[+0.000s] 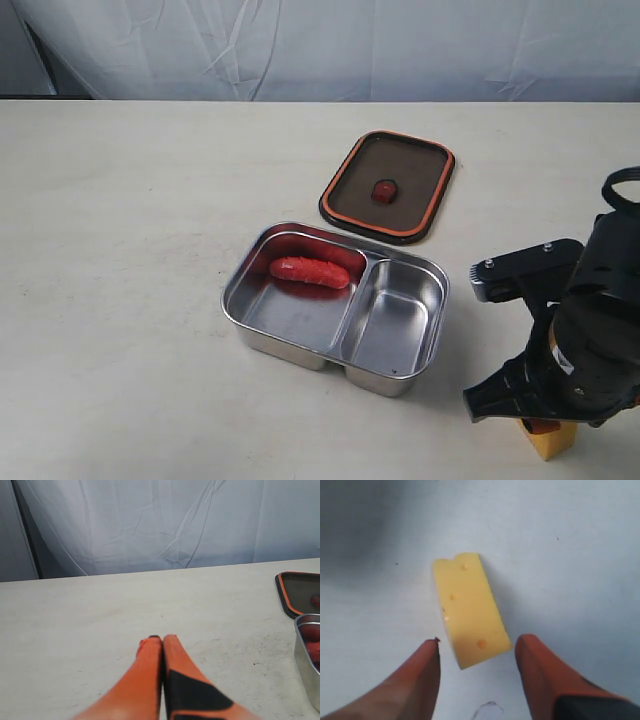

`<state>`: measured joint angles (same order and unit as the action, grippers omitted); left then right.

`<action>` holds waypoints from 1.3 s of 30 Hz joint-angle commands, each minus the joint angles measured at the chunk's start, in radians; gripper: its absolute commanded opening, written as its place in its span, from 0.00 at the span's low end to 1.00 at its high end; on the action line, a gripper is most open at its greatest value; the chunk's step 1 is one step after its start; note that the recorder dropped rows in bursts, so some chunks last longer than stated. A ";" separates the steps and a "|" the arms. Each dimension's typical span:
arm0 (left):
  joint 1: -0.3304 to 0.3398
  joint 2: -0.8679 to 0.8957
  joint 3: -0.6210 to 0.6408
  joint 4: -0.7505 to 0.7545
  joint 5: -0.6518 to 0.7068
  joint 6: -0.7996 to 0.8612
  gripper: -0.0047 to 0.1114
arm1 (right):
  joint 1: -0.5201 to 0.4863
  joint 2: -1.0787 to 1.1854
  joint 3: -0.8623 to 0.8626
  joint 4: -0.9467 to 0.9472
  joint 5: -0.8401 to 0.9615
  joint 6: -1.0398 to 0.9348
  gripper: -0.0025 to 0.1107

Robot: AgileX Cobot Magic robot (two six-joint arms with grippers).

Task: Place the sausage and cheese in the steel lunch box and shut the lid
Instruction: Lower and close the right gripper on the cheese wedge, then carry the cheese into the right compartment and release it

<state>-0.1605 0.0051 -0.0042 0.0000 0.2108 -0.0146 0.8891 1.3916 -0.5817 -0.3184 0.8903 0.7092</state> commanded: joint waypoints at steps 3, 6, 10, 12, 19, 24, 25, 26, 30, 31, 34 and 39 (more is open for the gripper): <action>0.001 -0.005 0.004 0.000 -0.009 -0.001 0.04 | -0.006 -0.008 0.000 -0.010 0.002 -0.003 0.45; 0.001 -0.005 0.004 0.000 -0.009 -0.001 0.04 | -0.006 0.004 -0.001 -0.010 -0.002 -0.003 0.45; 0.001 -0.005 0.004 0.000 -0.009 -0.001 0.04 | -0.006 0.035 -0.001 -0.011 -0.008 -0.003 0.45; 0.001 -0.005 0.004 0.000 -0.009 -0.001 0.04 | -0.006 0.049 -0.001 -0.013 -0.003 -0.003 0.45; 0.001 -0.005 0.004 0.000 -0.009 -0.001 0.04 | -0.006 0.070 -0.001 -0.031 -0.034 -0.003 0.45; 0.001 -0.005 0.004 0.000 -0.009 -0.001 0.04 | -0.006 0.098 -0.001 -0.039 -0.047 -0.003 0.45; 0.001 -0.005 0.004 0.000 -0.009 -0.001 0.04 | -0.006 0.103 -0.001 -0.042 -0.047 -0.003 0.45; 0.001 -0.005 0.004 0.000 -0.009 -0.001 0.04 | -0.006 0.107 -0.001 -0.042 -0.047 -0.003 0.45; 0.001 -0.005 0.004 0.000 -0.009 -0.001 0.04 | -0.006 0.115 -0.001 -0.042 -0.047 -0.003 0.45; 0.001 -0.005 0.004 0.000 -0.009 -0.001 0.04 | -0.006 0.121 -0.001 -0.040 -0.054 -0.003 0.45; 0.001 -0.005 0.004 0.000 -0.009 -0.001 0.04 | -0.006 0.121 0.006 -0.022 -0.074 -0.003 0.45; 0.001 -0.005 0.004 0.000 -0.009 -0.001 0.04 | -0.006 0.121 0.048 0.024 -0.129 -0.014 0.45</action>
<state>-0.1605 0.0051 -0.0042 0.0000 0.2108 -0.0146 0.8891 1.5101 -0.5559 -0.3170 0.7930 0.7025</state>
